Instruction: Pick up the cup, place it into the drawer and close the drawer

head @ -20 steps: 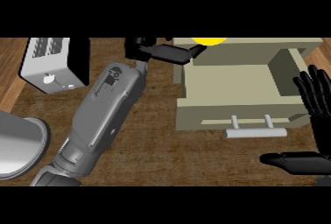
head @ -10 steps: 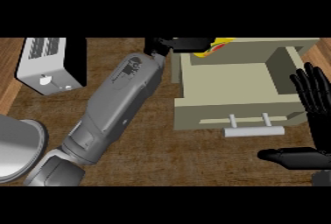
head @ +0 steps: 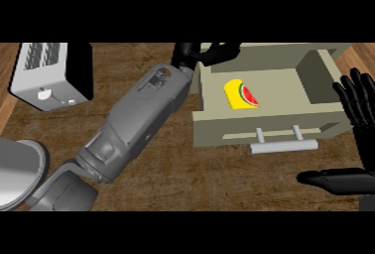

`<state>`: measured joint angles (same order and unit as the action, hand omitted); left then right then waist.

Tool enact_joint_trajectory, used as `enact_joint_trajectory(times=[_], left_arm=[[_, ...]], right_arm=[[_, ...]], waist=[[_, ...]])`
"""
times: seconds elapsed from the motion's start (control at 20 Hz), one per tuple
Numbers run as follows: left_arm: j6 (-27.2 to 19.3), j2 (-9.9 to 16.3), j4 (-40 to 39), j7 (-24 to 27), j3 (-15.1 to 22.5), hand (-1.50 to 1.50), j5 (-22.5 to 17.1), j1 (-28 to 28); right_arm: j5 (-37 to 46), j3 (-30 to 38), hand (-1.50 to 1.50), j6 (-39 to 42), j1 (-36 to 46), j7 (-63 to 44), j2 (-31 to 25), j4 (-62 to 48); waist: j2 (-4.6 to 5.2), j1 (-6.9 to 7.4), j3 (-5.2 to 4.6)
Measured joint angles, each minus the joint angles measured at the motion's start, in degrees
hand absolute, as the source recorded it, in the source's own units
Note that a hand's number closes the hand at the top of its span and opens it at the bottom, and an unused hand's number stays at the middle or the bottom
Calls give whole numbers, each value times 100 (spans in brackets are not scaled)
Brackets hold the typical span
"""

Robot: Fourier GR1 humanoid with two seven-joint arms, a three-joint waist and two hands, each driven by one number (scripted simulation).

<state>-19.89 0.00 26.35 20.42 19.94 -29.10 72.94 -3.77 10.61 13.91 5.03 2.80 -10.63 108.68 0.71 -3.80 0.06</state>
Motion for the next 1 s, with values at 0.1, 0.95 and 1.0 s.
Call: enact_joint_trajectory(times=[0.1,0.95,1.0], left_arm=[[-74,1,-93,-86,265,150,-33,16],[-849,1,40,-231,1788,-150,-537,-119],[-885,0,97,-141,1784,-150,-582,-133]], right_arm=[[1,-4,-150,-11,103,-19,-6,-57],[-408,-47,-150,255,209,7,40,-139],[-543,-64,-150,302,205,-68,65,-84]], waist=[[4,-5,1],[34,-142,1],[27,-124,0]])
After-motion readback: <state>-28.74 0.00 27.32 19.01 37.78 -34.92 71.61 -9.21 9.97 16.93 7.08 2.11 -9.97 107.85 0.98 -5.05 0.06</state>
